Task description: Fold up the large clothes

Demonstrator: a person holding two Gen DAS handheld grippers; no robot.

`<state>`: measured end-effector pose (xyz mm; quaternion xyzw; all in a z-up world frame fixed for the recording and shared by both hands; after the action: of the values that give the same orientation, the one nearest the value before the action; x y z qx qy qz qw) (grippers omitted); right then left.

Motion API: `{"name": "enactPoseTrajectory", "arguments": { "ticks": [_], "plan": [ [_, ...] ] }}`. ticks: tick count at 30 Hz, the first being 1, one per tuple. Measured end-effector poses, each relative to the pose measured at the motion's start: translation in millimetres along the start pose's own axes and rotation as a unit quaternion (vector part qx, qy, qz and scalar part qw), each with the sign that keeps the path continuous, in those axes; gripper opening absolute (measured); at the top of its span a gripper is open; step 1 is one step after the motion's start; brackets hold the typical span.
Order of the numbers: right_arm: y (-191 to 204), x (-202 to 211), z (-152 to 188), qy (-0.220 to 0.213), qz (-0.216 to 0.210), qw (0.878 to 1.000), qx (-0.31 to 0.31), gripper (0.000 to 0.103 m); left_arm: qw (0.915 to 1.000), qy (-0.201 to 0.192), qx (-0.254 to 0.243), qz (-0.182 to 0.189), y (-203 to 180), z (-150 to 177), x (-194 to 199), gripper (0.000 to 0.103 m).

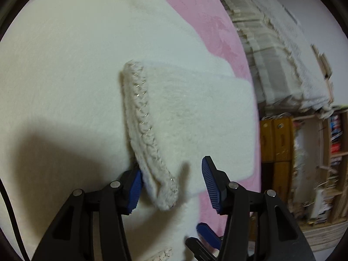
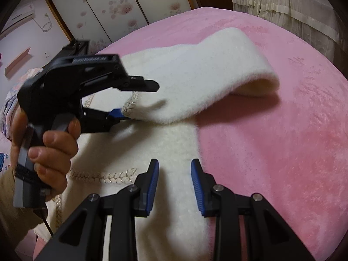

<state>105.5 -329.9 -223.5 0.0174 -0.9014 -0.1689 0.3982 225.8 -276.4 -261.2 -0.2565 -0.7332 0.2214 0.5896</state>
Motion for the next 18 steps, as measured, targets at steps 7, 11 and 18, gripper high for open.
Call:
{"name": "enactPoseTrajectory", "arguments": {
  "ticks": [7, 11, 18],
  "plan": [
    [2, -8, -5, 0.003, 0.006, 1.000, -0.006, 0.031, 0.9928, -0.002, -0.074, -0.095, -28, 1, -7, 0.013],
    [4, -9, -7, 0.006, 0.012, 1.000, -0.006, 0.031, 0.9915, -0.024, -0.091, -0.090, -44, -7, 13, 0.011],
    [-6, -19, -31, 0.014, 0.024, 0.999, -0.042, 0.033, 0.9703, -0.156, -0.157, -0.098, -93, -64, 139, 0.011]
  ]
}}
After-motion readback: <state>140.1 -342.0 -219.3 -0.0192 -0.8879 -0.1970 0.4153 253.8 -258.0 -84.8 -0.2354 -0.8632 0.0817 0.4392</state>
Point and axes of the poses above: each gripper's, at about its wrist camera, not at the fingertips, and x roughly against the way its jaws point, y to its left, z to its underside, the point moved 5 cm from there along -x, roughly the way its jaws point, and after that the axes turned 5 degrees about -y, right-handed, at the moved point
